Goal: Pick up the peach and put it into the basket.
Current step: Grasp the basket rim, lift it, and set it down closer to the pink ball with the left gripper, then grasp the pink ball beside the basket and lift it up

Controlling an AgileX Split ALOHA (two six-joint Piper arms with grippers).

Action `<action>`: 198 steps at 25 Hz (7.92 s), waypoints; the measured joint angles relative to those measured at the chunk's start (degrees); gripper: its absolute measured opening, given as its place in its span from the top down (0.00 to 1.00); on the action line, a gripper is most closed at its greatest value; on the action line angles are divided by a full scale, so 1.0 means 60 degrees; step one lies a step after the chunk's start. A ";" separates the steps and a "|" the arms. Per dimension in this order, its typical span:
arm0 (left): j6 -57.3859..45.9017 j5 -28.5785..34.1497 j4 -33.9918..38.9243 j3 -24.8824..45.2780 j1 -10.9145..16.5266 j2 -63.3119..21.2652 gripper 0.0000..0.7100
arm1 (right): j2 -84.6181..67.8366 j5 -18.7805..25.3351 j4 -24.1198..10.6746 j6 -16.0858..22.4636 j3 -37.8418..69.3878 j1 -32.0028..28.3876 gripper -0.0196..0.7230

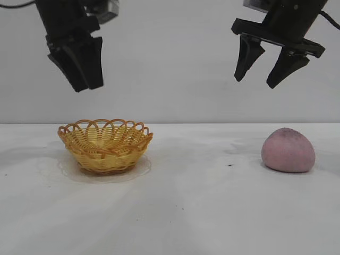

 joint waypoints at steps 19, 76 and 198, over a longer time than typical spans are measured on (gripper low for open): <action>0.0265 0.0788 0.0466 -0.2060 0.0000 0.2371 0.56 | 0.0000 0.0229 0.0000 0.0000 0.0000 0.0000 0.36; -0.4730 -0.5521 -0.6990 0.6083 -0.0666 -0.1235 0.53 | 0.0000 0.0052 0.0136 -0.0043 0.0000 0.0000 0.36; -0.6684 -0.0167 0.2857 1.2686 0.2669 -2.0657 0.28 | -0.0798 0.4416 -0.1944 0.0649 0.0000 0.0004 0.43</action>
